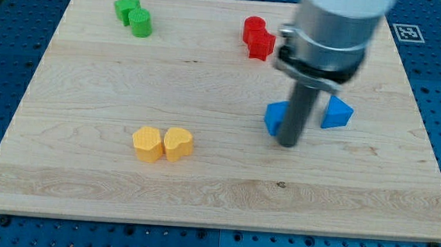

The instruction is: Place your arm parallel to blue triangle

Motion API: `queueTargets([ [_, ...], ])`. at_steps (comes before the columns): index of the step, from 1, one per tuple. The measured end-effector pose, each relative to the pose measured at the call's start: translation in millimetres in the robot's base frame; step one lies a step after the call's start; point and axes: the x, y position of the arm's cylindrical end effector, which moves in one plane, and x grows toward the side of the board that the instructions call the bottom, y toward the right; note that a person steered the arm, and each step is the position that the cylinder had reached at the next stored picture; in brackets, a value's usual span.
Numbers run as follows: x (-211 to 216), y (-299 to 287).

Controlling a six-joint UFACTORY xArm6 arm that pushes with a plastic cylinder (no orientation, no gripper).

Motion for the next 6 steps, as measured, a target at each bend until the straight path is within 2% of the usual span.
queueTargets([
  [1, 0.3, -1.5],
  [2, 21.4, 15.1],
  [4, 29.1, 135.4],
  [5, -7.3, 156.2],
  [6, -69.1, 155.6],
])
